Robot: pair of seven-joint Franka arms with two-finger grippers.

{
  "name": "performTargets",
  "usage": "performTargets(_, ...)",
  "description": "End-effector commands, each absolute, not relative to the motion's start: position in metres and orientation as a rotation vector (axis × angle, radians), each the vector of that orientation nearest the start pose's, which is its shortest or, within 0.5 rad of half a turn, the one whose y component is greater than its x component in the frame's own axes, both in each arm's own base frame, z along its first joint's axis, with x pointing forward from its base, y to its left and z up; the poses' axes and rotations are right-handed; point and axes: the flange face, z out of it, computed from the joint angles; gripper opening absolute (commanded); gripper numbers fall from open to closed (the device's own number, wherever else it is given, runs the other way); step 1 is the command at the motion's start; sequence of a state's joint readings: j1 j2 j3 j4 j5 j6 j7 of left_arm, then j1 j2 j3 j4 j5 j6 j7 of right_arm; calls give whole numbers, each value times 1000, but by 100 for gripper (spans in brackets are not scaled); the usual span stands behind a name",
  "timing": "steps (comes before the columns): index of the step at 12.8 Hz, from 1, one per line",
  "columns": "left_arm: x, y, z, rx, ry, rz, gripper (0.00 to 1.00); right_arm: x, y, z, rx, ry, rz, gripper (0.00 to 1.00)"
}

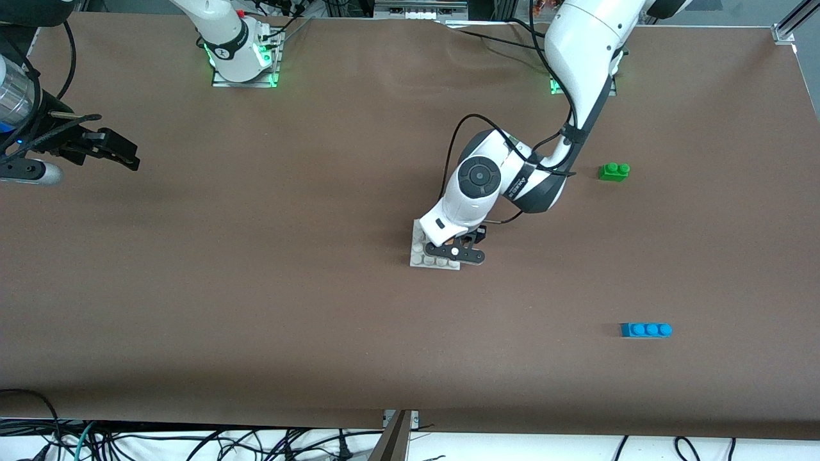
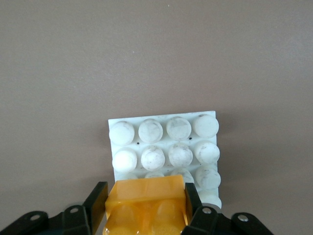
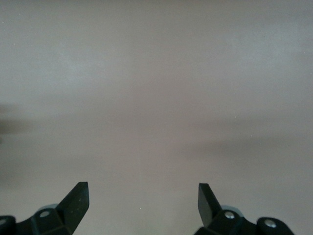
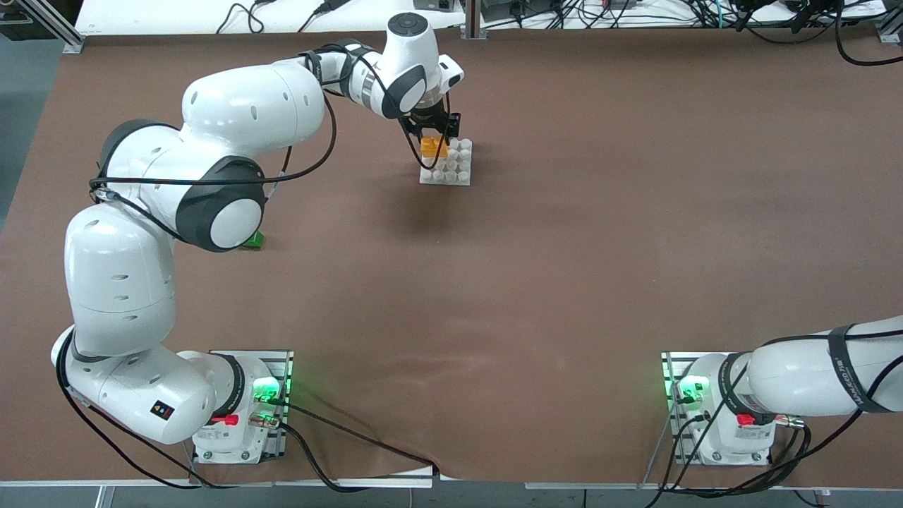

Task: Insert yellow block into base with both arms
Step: 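Lower and press the yellow block onto the base plate studs with the left gripper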

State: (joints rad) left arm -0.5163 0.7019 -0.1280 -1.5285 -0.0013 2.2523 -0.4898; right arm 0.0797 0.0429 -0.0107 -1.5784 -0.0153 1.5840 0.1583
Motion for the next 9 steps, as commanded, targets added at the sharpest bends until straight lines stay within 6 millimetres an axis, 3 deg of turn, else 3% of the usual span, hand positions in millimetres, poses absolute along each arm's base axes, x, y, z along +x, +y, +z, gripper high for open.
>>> performTargets(1, 580, -430, 243, -3207, 169, 41, 23, 564, 36, 600, -3163, 159, 61, 99)
performTargets(3, 576, -434, 232, -3191, 182, 48, 23, 564, 36, 601, -3165, 159, 58, 99)
performTargets(9, 579, -440, 233, -3196, 160, 33, 23, 564, 36, 600, -3165, 159, 61, 99)
